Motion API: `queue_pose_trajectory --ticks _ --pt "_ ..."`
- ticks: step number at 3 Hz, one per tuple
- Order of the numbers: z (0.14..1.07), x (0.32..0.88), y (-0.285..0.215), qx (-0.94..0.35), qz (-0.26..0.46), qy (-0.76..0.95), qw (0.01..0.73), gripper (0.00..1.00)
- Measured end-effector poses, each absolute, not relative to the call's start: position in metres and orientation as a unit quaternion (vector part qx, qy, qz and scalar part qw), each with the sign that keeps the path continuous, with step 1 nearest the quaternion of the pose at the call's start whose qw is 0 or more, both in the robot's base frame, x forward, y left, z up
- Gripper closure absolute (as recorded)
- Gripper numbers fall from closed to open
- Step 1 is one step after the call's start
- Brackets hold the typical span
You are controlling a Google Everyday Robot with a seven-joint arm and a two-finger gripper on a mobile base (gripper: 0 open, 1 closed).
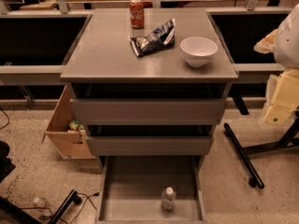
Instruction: Pick blue plastic bottle from bottom drawer and place on counter
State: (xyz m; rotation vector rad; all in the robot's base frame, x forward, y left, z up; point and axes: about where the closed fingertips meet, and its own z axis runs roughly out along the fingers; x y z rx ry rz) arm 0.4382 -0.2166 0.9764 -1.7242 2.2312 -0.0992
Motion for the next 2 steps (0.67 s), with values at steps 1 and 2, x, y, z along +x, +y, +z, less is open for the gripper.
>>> queue_pose_trajectory --ticks 1,2 --pt "0.976 0.438 -0.217 -0.603 -0.035 0.781 0.159 0.0" --pt "0.957 0.436 -0.216 -0.593 -0.012 0.783 0.185 0.0"
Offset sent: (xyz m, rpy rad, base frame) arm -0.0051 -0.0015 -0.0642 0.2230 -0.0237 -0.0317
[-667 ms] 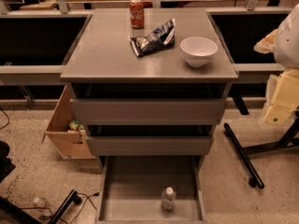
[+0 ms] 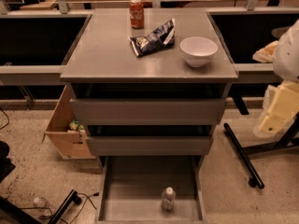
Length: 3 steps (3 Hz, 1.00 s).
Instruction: Pick blue plastic bottle from bottom drawer and place on counter
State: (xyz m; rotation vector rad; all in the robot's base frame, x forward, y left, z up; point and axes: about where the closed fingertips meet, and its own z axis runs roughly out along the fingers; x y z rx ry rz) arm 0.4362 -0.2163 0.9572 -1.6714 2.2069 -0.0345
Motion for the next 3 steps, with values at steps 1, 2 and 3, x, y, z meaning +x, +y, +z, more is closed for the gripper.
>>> queue_pose_trajectory --ticks 1,2,3 --pt "0.907 0.419 -0.215 -0.583 0.039 0.777 0.232 0.0" --pt "0.846 0.404 -0.219 -0.562 0.087 0.77 0.289 0.0" --pt "0.791 0.408 -0.224 -0.534 0.112 0.761 0.351 0.0"
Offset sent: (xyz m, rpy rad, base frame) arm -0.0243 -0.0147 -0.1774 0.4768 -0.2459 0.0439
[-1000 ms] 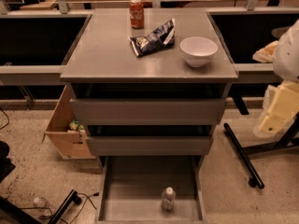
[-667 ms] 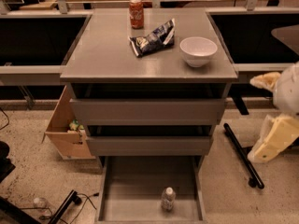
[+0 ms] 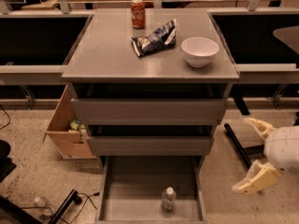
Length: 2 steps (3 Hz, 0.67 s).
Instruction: Pick blue plastic bottle from bottom drawer and place on counter
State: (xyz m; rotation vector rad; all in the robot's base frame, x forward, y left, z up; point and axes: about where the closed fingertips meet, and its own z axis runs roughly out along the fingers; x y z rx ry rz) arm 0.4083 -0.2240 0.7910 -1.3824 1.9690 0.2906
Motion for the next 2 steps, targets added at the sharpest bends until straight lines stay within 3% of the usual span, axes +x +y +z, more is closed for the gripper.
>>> queue_pose_trajectory --ticks 1,2 --pt "0.7081 0.426 -0.2151 -0.509 0.124 0.752 0.399 0.0" --pt "0.7077 0.427 -0.2154 -0.508 0.123 0.753 0.4 0.0"
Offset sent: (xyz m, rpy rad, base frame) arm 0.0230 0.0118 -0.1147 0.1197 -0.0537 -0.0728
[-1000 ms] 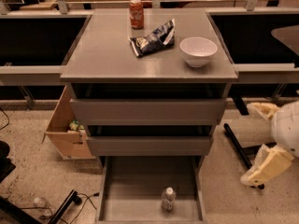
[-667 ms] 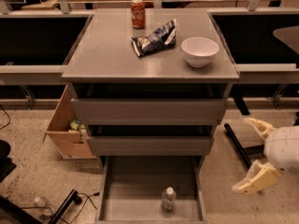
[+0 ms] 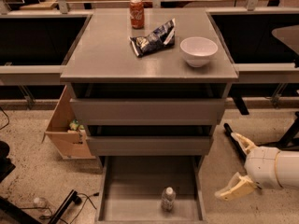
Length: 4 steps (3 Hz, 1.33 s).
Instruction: Pick blue plastic bottle from bottom drawer and place on counter
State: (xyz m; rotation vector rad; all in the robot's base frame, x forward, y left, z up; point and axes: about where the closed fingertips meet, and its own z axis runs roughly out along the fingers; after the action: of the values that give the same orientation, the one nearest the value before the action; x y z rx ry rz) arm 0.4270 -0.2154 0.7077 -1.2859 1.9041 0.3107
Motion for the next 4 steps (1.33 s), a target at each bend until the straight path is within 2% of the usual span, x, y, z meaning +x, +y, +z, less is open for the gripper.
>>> queue_pose_trajectory --ticks 2,4 --pt "0.633 0.444 -0.185 -0.456 0.182 0.737 0.465 0.0" --pt "0.599 0.5 -0.179 -0.45 0.182 0.637 0.599 0.0"
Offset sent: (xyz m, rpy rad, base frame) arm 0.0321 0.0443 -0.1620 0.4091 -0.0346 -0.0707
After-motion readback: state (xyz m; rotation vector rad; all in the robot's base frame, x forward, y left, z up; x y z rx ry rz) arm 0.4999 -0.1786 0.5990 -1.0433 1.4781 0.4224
